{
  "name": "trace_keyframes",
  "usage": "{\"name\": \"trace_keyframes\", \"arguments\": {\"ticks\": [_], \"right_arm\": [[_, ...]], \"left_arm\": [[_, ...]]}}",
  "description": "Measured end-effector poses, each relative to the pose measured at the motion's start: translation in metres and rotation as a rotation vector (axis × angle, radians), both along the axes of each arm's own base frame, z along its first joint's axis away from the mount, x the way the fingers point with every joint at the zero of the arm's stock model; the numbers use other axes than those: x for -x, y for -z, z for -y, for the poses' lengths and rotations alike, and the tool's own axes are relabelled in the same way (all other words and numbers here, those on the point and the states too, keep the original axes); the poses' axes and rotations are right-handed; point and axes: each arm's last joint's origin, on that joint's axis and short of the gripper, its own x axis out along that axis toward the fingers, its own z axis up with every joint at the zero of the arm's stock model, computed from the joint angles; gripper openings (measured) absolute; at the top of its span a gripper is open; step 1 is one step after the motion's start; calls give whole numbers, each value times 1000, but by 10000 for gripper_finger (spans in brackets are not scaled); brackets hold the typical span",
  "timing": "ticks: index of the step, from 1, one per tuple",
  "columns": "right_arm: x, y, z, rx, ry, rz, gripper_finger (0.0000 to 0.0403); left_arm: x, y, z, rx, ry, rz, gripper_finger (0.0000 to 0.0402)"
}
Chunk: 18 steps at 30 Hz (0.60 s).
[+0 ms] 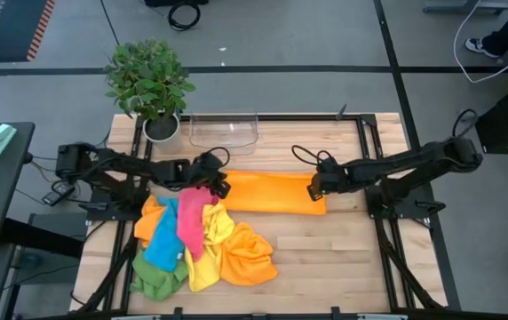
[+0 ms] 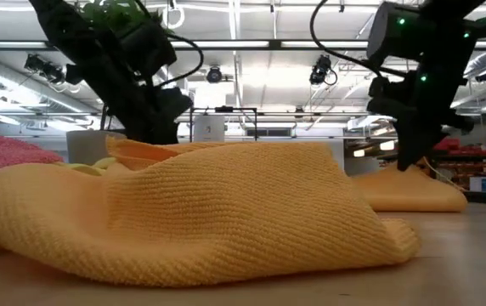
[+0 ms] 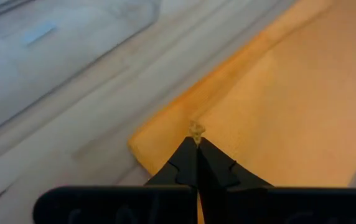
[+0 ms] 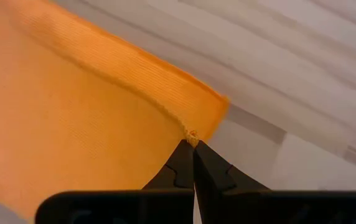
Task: Fold microfiber towels
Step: Fold the top right orange microfiber cloth
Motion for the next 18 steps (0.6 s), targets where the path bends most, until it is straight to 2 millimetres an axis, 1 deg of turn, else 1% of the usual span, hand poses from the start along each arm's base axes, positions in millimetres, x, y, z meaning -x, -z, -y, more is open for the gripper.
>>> {"name": "trace_keyframes", "arguments": {"ticks": [4,11,14,18], "right_arm": [[1,3,9,7,8,-13,2],[3,4,23,24,39,-35,7],[3,4,26,25,34,-41,14],[3,4,28,5,18,-47,35]], "left_arm": [[0,2,-3,-4,-15,-12,4],[2,1,-16,-37,-84,-8,6],[3,0,-20,-51,-85,-7,24],[2,0,-20,-74,-63,-17,66]]}}
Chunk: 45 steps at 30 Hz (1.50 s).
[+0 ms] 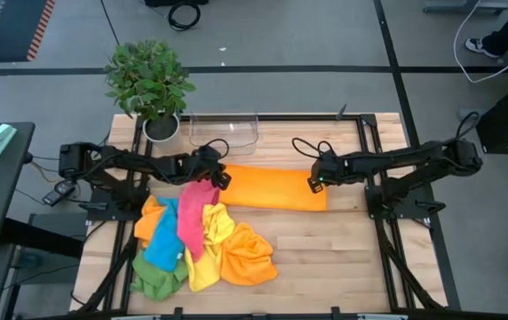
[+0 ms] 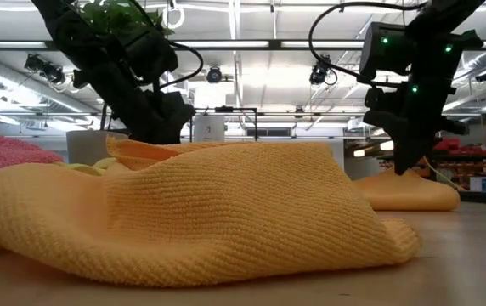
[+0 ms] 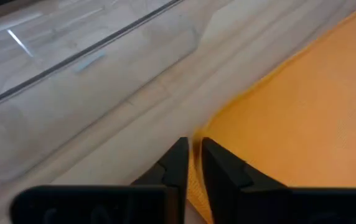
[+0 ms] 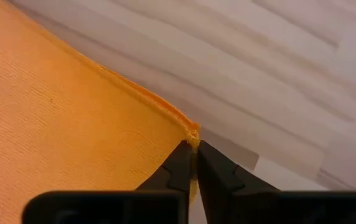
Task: Fold microfiber towels
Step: Fold the top right orange microfiber cloth
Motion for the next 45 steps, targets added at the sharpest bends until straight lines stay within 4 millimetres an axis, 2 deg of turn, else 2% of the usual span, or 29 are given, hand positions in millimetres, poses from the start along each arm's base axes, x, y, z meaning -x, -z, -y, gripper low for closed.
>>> {"name": "trace_keyframes", "arguments": {"ticks": [6,9,14,17,19,21,26,28,30,34,36,38,41,43,45], "right_arm": [[0,-2,6,-9,23,6,108],[-3,-12,11,4,7,20,152],[-6,-42,14,11,-39,98,206],[-9,-50,-1,-107,-88,187,216],[-10,-43,-18,-186,-130,192,208],[-9,-29,-34,-222,-147,176,178],[-9,6,-57,-264,-156,199,29],[-7,16,-58,-266,-155,192,12],[-2,23,-55,-262,-134,151,11],[5,26,-41,-236,-131,60,6],[6,27,-28,-216,-121,39,5],[5,23,-11,-172,-103,34,5],[1,9,21,-78,-58,40,4],[0,-9,42,-52,-37,37,4],[-2,-31,53,-58,-46,59,3]], "left_arm": [[0,0,0,4,-2,5,134],[-2,-4,2,40,16,52,155],[-7,-6,6,146,145,117,159],[-8,-6,12,224,235,130,146],[-9,-5,18,259,287,131,133],[-9,-4,24,263,321,112,116],[-15,14,32,244,326,46,47],[-18,27,33,273,304,9,16],[-21,40,36,321,271,0,9],[-32,45,47,448,343,109,17],[-38,38,53,471,408,201,14],[-50,23,56,453,472,320,7],[-70,-1,49,395,537,422,10],[-83,-22,40,338,608,487,19],[-90,-45,26,307,641,511,23]]}}
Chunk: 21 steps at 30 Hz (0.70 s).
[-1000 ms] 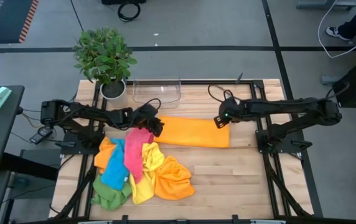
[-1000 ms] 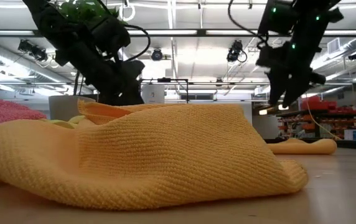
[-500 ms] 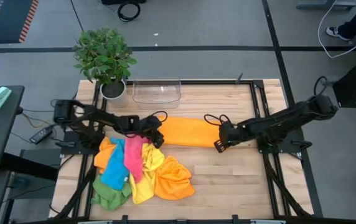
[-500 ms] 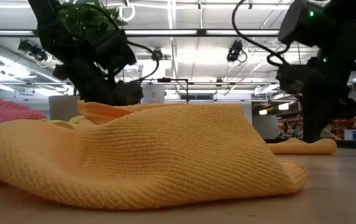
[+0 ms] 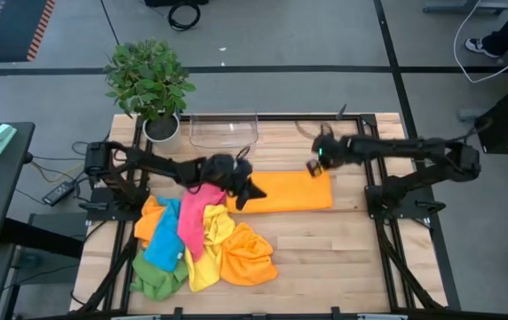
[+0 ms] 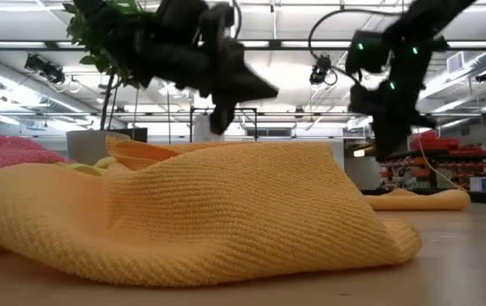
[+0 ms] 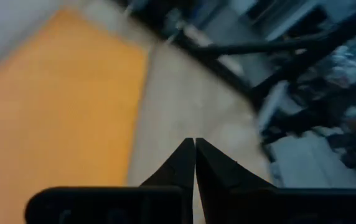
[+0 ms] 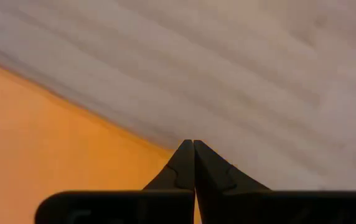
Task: Fold microfiber towels
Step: Fold the top right orange microfiber cloth
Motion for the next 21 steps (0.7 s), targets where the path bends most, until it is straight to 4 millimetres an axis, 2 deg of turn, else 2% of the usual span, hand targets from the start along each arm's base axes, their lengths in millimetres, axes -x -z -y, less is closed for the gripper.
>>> {"name": "trace_keyframes", "arguments": {"ticks": [2,5,8,11,16,21], "right_arm": [[-2,-16,-7,-74,-71,24,3],[-8,-14,-40,-172,-144,10,3],[-9,7,-75,-282,-187,-3,3],[-2,30,-97,-340,-168,-40,3],[12,58,-100,-333,-68,-56,2],[21,73,-85,-288,2,-45,2]], "left_arm": [[1,-18,-13,-54,-11,-70,16],[12,-29,-24,-189,-5,-282,7],[20,-16,-19,-260,45,-450,9],[23,12,-11,-281,76,-512,6],[21,46,-10,-257,15,-578,6],[15,70,2,-217,33,-641,7]]}}
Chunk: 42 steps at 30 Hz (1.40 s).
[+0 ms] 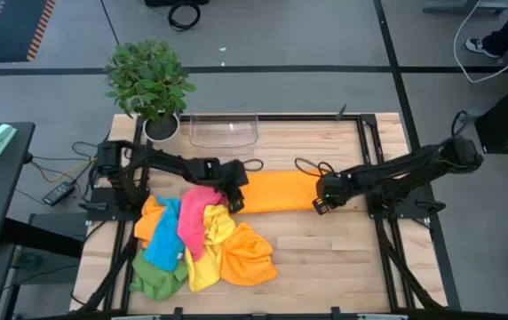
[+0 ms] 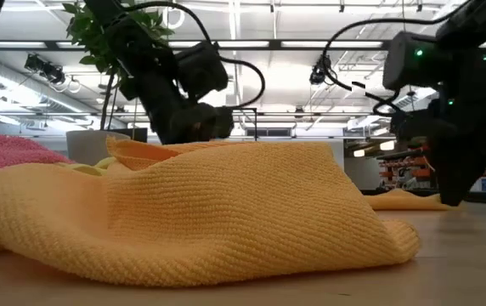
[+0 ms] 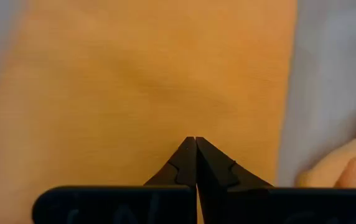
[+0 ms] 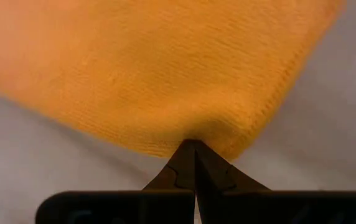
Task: Fold microfiber towels
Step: Fold the top right orange microfiber cloth
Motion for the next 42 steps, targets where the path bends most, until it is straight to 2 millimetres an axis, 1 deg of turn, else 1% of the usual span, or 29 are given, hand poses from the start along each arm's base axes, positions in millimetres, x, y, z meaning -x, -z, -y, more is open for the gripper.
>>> {"name": "trace_keyframes", "arguments": {"ticks": [3,5,6,8,9,10,12,13,14,16,18,19,20,21,22,24,26,29,30,32,36,39,41,42], "right_arm": [[2,0,19,61,30,-17,2],[3,-5,38,126,53,-56,2],[3,-9,48,155,64,-76,2],[1,-26,71,221,89,-85,2],[1,-35,82,250,95,-92,2],[2,-45,93,267,92,-114,2],[0,-69,112,307,96,-99,2],[-2,-83,117,325,90,-77,2],[-4,-95,119,333,77,-62,2],[-10,-111,112,306,25,-37,2],[-18,-113,94,267,-27,-15,2],[-23,-110,82,247,-42,4,2],[-27,-104,69,229,-61,17,2],[-31,-95,56,215,-74,35,2],[-35,-85,44,197,-76,73,2],[-40,-66,23,146,-65,163,2],[-38,-47,11,107,-14,218,2],[-28,-24,7,101,74,226,2],[-23,-18,8,109,89,211,2],[-18,-10,11,127,110,198,2],[-14,-4,18,159,129,182,2],[-13,-5,26,175,143,177,2],[-11,-4,35,185,172,164,2],[-10,-4,41,194,186,158,2]], "left_arm": [[-9,10,14,62,9,15,4],[-21,13,23,104,37,37,5],[-29,11,27,121,60,56,6],[-44,3,32,137,110,94,9],[-56,-7,33,129,136,150,9],[-67,-23,31,109,158,219,9],[-85,-59,21,59,178,350,6],[-89,-74,14,39,172,377,5],[-91,-87,7,18,165,377,4],[-87,-108,-6,-34,166,344,5],[-70,-127,-17,-98,182,271,6],[-59,-133,-20,-134,194,230,6],[-46,-136,-23,-157,197,184,5],[-33,-135,-25,-167,199,147,4],[-21,-130,-26,-164,194,121,4],[1,-115,-25,-153,176,102,5],[14,-95,-21,-138,138,144,5],[24,-58,-8,-61,65,192,4],[24,-47,-4,-34,43,214,4],[22,-35,3,9,6,257,4],[12,-9,15,3,-26,174,3],[-7,0,23,6,-3,165,3],[-19,10,28,19,5,122,2],[-28,12,30,33,9,125,2]]}}
